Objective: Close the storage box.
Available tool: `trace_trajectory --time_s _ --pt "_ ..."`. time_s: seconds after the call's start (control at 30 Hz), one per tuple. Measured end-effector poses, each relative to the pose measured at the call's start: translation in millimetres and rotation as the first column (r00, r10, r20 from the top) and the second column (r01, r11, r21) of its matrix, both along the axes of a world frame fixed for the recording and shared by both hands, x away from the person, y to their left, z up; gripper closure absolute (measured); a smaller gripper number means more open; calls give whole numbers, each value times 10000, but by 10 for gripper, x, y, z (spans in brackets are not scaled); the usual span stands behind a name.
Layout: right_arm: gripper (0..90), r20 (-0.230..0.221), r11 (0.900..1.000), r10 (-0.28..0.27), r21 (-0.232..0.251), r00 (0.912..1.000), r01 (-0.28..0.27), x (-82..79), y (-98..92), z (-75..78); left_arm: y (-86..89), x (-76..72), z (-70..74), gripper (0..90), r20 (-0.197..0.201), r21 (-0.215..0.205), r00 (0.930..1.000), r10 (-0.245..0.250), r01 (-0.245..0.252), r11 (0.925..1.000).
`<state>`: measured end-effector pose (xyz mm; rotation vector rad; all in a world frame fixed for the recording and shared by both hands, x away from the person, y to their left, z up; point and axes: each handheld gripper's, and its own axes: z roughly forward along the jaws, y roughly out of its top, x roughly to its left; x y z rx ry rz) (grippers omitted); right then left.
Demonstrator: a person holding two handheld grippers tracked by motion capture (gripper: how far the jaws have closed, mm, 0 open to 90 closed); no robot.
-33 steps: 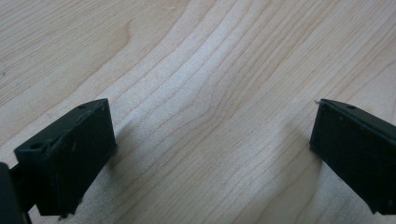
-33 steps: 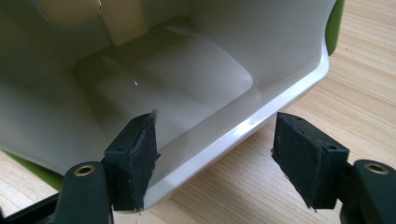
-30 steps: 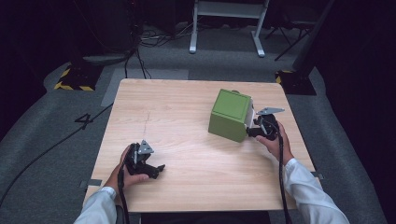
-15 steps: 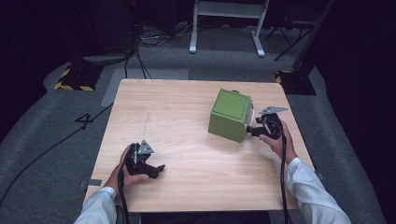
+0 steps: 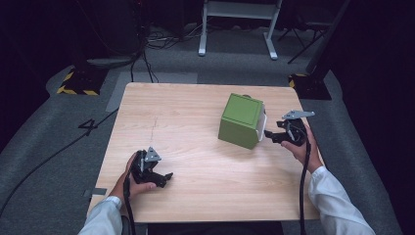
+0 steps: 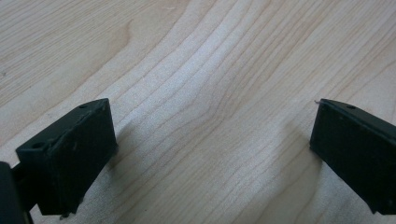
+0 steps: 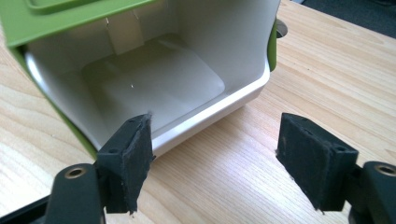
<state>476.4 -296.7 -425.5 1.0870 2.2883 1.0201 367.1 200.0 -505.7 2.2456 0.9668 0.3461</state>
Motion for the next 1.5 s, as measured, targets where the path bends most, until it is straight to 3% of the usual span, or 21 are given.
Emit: trace_trajectory --time_s 0.53,0.93,1.13,1.5 --pt "207 332 9960 704 -581 9970 -684 -300 -101 93 0 -2 0 5 2 0 10000 23 -23 10000" --pt "175 420 9892 1082 -1039 9932 -1034 -489 -221 50 4 -10 0 5 -4 4 10000 -4 4 10000" --pt "174 413 9812 1295 -1494 9907 -1220 -603 -311 -12 4 -11 0 5 -9 8 10000 -3 3 10000" --pt "173 219 9812 1090 -1627 9938 -1040 -757 -518 -182 3 -23 1 5 -16 -2 10000 64 -64 10000"
